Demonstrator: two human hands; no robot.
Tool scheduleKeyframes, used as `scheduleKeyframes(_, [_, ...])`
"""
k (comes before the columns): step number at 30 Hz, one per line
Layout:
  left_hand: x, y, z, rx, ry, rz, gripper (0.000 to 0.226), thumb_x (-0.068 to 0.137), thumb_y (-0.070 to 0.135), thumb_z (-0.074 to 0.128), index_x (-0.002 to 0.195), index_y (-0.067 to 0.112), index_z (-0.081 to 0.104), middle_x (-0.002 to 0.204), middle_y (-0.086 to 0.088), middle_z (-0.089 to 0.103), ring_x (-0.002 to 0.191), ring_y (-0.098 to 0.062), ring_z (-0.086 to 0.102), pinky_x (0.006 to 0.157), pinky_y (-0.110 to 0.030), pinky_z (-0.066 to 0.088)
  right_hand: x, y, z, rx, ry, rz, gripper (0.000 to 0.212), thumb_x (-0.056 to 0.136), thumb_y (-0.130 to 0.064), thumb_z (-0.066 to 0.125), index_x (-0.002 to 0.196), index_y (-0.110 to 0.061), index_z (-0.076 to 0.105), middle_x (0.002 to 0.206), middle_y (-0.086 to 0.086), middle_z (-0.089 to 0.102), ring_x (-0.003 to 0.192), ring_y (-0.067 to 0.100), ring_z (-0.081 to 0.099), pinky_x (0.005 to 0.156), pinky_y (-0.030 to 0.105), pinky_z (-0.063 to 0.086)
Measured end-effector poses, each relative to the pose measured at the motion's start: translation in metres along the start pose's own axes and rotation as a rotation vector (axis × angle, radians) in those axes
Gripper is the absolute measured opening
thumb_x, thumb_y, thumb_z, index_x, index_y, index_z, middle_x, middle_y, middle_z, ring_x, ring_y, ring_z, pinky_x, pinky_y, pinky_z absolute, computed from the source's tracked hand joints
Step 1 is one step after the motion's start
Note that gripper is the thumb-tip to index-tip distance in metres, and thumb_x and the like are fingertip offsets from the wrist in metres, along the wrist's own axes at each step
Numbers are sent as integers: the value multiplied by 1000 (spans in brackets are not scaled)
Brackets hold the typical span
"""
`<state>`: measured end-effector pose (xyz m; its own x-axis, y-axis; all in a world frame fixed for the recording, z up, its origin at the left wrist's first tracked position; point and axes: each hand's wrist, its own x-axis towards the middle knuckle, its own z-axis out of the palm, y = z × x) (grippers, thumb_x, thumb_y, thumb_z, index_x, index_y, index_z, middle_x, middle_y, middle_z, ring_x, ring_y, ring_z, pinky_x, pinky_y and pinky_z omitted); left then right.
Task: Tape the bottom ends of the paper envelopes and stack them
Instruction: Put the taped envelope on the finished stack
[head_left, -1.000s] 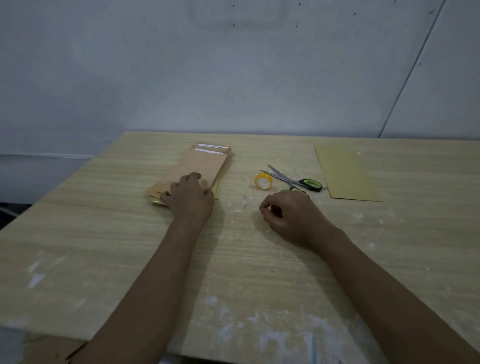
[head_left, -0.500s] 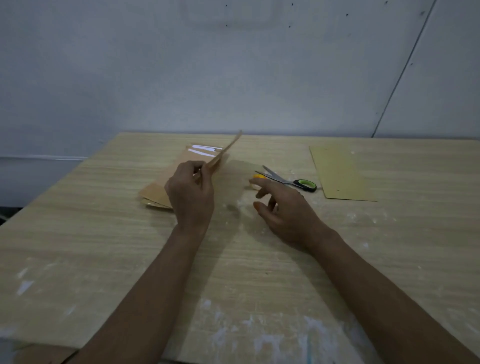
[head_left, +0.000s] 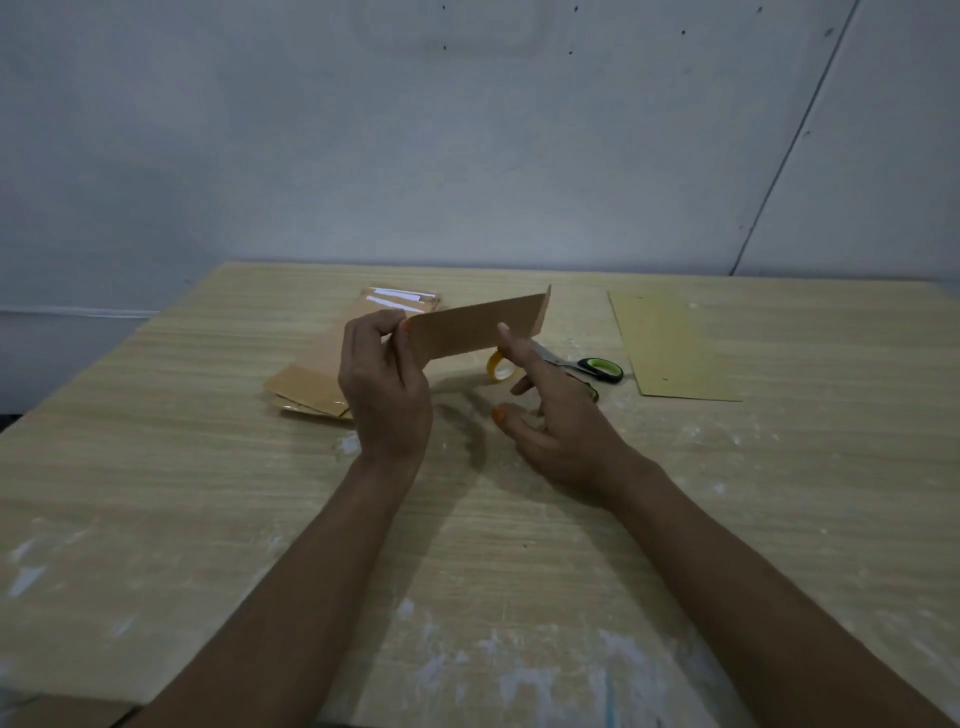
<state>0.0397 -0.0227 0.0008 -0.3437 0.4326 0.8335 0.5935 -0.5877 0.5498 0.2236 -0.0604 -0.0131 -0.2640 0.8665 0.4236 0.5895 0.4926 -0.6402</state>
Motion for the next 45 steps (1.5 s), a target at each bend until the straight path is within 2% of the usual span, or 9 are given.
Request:
scheduleKeyframes(11, [0, 14, -2, -59, 71, 129, 8, 93, -10, 56, 93, -10, 64, 95, -21, 66, 92, -24, 61, 89, -19, 43, 1, -2, -2, 165, 37, 102, 91, 91, -22, 68, 154, -46, 7, 152, -18, 36, 121, -3, 48, 82, 9, 42])
scheduleKeyframes(14, [0, 16, -1, -87, 41, 178, 9, 93, -10, 56, 92, -11, 65, 97, -18, 66, 95, -25, 62, 89, -23, 46, 2, -7, -4, 249, 144, 96, 87, 89, -26, 71, 155, -39, 14, 152, -22, 37, 117, 1, 54, 81, 19, 51])
scheduleKeyframes(18, [-9, 20, 4, -199, -161, 255, 6, 91, -9, 61, 91, -10, 67, 99, -17, 69, 99, -26, 66, 91, -33, 52, 4, -7, -3, 544, 274, 138, 94, 82, -50, 64, 156, -29, 10, 154, -12, 39, 121, 10, 58, 91, 31, 52])
scheduleKeyframes(22, [-23, 22, 12, -279, -435, 324, 7, 90, -4, 68, 95, -4, 72, 102, -14, 72, 111, -28, 66, 92, -46, 52, 15, -1, -10, 868, 321, 288, 109, 67, -71, 71, 153, -21, 27, 138, 5, 57, 101, 16, 68, 72, 28, 54])
scheduleKeyframes(26, [-33, 29, 18, -191, -508, 487, 9, 91, 15, 71, 94, 8, 77, 104, -1, 74, 111, -25, 65, 95, -52, 45, 19, 4, -20, 1025, 455, 426, 38, 95, -22, 57, 129, -6, 57, 91, 6, 71, 73, 17, 66, 57, 25, 52])
scheduleKeyframes(29, [-39, 35, 19, -128, -601, 496, 31, 89, 41, 70, 104, 14, 74, 120, 0, 70, 121, -24, 59, 103, -54, 38, 20, 5, -22, 1012, 563, 506, 22, 95, 0, 48, 104, -9, 66, 70, 1, 66, 54, 11, 57, 47, 21, 45])
scheduleKeyframes(36, [-26, 10, 8, -164, -618, -9, 80, 77, 52, 59, 141, 7, 44, 144, 0, 45, 138, -25, 41, 115, -45, 31, 24, 34, -34, 1182, 780, 655, 17, 90, 2, 49, 84, -12, 57, 72, 7, 53, 56, 19, 50, 51, 23, 37])
scheduleKeyframes(42, [-28, -9, 12, 102, -951, -62, 59, 71, 61, 48, 119, 29, 61, 126, 7, 55, 114, -19, 53, 98, -48, 43, 23, 54, -51, 1327, 844, 740, 23, 92, -1, 44, 91, -9, 66, 99, 12, 66, 85, 27, 62, 95, 44, 48])
scheduleKeyframes(45, [-34, -4, 16, 52, -1031, -1, 60, 70, 56, 48, 121, 29, 62, 128, 8, 53, 115, -18, 49, 97, -44, 41, 19, 58, -59, 1374, 854, 765, 24, 96, -2, 42, 112, -5, 60, 111, 14, 65, 94, 28, 64, 96, 44, 51])
